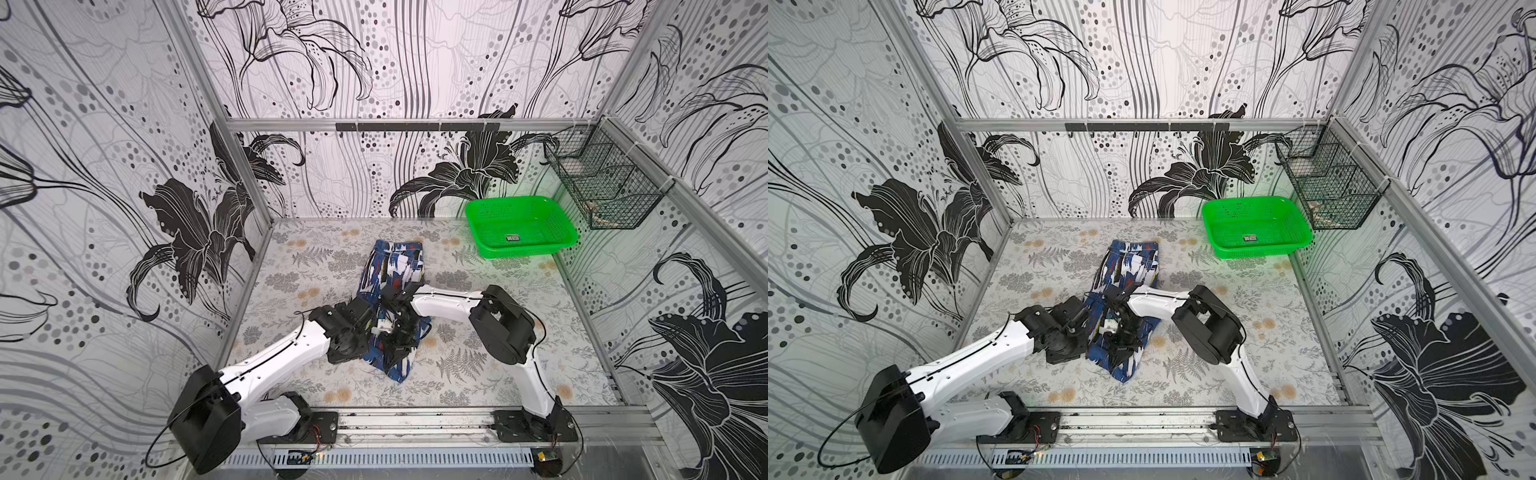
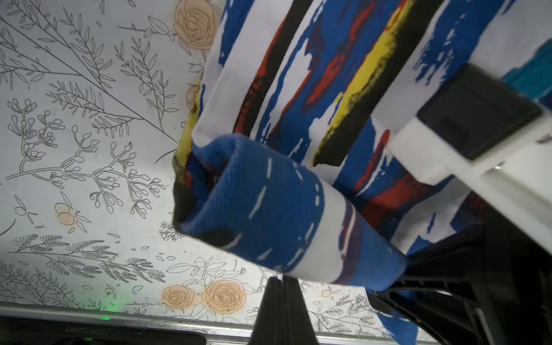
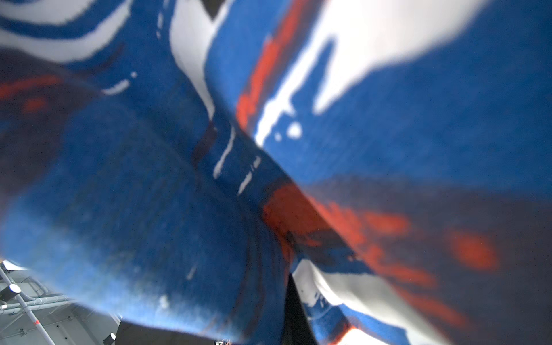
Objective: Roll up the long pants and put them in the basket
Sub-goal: Roll the long pant at the center of the board.
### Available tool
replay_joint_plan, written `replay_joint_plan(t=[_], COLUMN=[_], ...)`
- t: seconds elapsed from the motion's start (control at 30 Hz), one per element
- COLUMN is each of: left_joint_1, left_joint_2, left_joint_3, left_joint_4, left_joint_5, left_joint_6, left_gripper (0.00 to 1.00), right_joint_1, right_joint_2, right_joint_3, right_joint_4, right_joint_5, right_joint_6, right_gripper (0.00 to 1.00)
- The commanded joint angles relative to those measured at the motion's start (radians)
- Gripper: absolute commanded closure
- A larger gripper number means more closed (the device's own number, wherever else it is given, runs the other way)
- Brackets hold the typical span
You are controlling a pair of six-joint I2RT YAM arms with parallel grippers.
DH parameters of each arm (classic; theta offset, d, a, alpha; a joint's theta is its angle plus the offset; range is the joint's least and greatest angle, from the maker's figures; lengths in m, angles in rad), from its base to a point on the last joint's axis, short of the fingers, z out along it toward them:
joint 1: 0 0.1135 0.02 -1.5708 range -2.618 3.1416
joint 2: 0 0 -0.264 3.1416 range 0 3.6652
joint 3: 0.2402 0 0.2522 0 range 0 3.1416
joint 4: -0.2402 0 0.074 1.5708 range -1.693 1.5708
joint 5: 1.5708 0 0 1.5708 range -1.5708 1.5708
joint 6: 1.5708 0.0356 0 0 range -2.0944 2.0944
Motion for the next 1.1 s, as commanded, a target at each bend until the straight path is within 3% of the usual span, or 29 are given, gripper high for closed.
replay_joint_plan(t=[0.0,0.33,0.67,1.07], left_joint_1=[-0.005,-0.009,-0.023,-0.033], left_joint_2=[0.070,0.252,0.136,0.118], left_joint_3=[0.004,0.089,0.204,0.142], left_joint_4=[0.053,0.161,0.026,0.041], left_joint_5=[-0.050,-0.049,-0.068,-0.051], left_joint_6=[-0.031,-0.020,-0.007,-0.034], left_gripper=[1.00,1.00,1.00,1.00], right_joint_1=[-0.017,-0.019,-0.020,-0.023], right_joint_2=[0.019,0.006,0.018,0.024], right_joint_3=[0.005,-0.034,-0.027,-0.024], right_joint_4=[0.021,0.032,0.036,0.031], right_joint_5=[0.035,0.032,0.029,0.034], right_joint_6=[0.008,0.001,-0.004,-0.004], right_gripper=[1.00,1.00,1.00,1.00])
